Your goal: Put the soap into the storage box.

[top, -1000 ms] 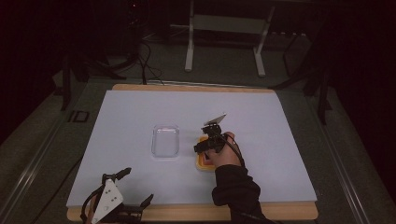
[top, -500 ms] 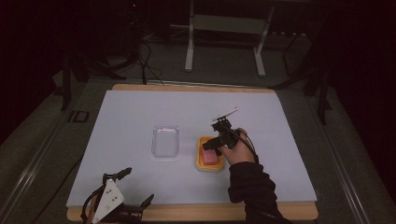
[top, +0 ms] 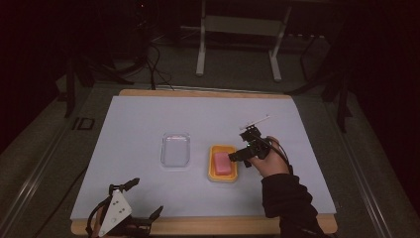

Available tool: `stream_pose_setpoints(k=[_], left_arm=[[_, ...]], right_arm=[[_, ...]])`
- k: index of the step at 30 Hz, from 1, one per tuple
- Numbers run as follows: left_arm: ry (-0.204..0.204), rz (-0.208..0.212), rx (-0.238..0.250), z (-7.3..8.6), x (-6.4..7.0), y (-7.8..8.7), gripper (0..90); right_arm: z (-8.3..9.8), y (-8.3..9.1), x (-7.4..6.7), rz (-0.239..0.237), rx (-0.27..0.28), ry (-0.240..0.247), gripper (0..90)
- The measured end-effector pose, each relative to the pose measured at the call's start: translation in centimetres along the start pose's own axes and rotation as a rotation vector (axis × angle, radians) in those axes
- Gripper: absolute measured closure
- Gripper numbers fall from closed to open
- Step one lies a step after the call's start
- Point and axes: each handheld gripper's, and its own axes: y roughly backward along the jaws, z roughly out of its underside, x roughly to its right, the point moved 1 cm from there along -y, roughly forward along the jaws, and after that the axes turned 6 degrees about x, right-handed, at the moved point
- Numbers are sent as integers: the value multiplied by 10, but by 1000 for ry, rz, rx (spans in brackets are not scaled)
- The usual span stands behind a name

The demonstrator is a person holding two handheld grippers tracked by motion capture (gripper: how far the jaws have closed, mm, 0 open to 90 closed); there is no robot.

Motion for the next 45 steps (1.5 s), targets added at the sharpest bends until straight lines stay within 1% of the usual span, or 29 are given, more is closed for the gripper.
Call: stream_pose_setpoints(k=[6, 10, 13, 14, 16, 20, 22, 25, 27, 29, 32, 34, 37, 38, 40, 42, 43, 44, 45], left_arm=[[-4, -2, -8, 1, 1, -1, 2], [-2, -8, -10, 2, 0, 0, 3], [0, -10, -11, 2, 0, 0, 2], [-1, -10, -12, 2, 0, 0, 2], [-1, -11, -14, 2, 0, 1, 3], [-2, -14, -21, 3, 0, 1, 3], [1, -16, -19, 3, 0, 1, 3], [1, -16, -20, 3, 1, 2, 2], [1, -15, -20, 3, 1, 2, 3], [1, -15, -21, 3, 1, 2, 3], [0, -16, -21, 3, 1, 2, 3], [1, -17, -21, 3, 1, 3, 2], [1, -17, -20, 3, 1, 3, 2], [2, -17, -19, 3, 1, 3, 3], [3, -18, -18, 3, 1, 3, 3], [5, -19, -17, 3, 1, 3, 3], [4, -19, -17, 3, 1, 3, 2], [4, -19, -17, 3, 1, 3, 3], [4, -19, -16, 3, 1, 3, 2]], right_arm=[[11, 17, 11, 18, 25, 20, 115], [20, 21, 18, 26, 25, 31, 115], [26, 24, 23, 32, 39, 51, 115], [29, 25, 25, 29, 48, 48, 115], [34, 28, 29, 23, 78, 56, 115], [45, 32, 36, 34, 101, 51, 115], [50, 33, 40, 44, 122, 49, 115], [60, 34, 44, 40, 142, 58, 115], [67, 33, 46, 46, 142, 64, 115], [73, 34, 50, 37, 150, 56, 115], [83, 34, 54, 40, 161, 50, 115], [91, 32, 56, 49, 166, 55, 115], [102, 32, 59, 46, 172, 71, 115], [104, 32, 60, 47, 178, 76, 115], [109, 33, 62, 45, 188, 70, 115], [114, 34, 65, 29, 202, 67, 115], [116, 35, 66, 29, 208, 63, 115], [118, 35, 67, 38, 205, 66, 115], [120, 35, 67, 35, 205, 64, 115]])
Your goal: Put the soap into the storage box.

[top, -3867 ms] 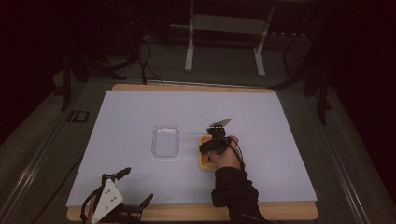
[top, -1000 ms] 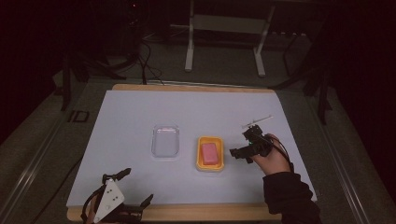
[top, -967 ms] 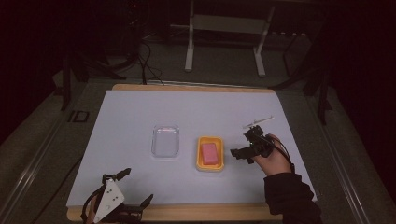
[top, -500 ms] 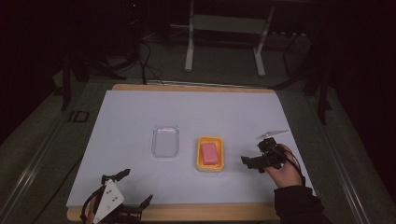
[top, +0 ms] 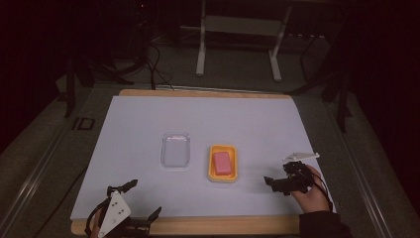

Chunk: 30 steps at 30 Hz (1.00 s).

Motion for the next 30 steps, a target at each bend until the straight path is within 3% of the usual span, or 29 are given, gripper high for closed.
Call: stream_pose_setpoints(k=[8, 12, 23, 30], left_arm=[[1, 4, 2, 0, 0, 0, 3], [2, 6, 4, 0, 0, 0, 3], [4, 17, 9, -1, 0, 2, 2], [4, 20, 8, -1, 0, 2, 2]], right_arm=[[15, 7, 5, 49, 25, 10, 115], [22, 8, 7, 87, 25, 44, 115], [38, 9, 12, 88, 53, 38, 116], [38, 5, 17, 68, 69, 18, 130]])
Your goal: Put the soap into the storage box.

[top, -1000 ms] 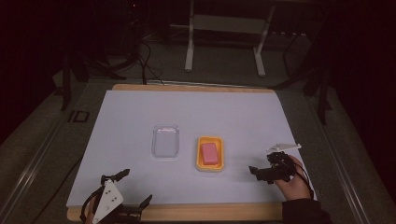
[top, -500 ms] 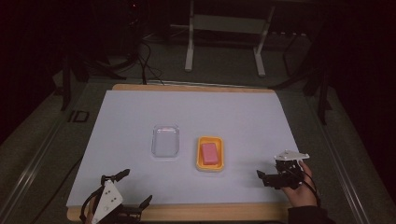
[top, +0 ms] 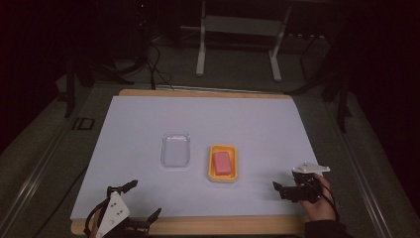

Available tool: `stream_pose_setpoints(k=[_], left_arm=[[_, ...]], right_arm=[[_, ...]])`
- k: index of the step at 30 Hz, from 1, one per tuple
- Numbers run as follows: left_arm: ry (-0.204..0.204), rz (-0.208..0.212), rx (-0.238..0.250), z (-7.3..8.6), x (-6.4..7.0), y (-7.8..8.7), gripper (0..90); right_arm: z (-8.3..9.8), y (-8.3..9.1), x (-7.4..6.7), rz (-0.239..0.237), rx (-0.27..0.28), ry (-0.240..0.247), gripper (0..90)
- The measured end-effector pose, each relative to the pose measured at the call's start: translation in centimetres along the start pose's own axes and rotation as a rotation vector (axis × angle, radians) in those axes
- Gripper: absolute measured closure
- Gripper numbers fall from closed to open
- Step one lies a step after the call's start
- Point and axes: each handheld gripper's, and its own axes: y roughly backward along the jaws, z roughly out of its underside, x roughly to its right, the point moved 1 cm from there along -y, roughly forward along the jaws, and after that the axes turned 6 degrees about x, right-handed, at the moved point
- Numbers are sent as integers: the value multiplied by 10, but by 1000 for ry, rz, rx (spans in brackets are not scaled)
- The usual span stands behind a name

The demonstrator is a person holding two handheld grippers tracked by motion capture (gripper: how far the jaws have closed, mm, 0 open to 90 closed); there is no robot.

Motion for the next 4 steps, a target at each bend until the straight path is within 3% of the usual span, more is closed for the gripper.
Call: stream_pose_setpoints(k=[4], left_arm=[[0, 0, -3, 0, 0, 0, 3]], right_arm=[[2, -3, 0, -1, -14, -7, 130]])
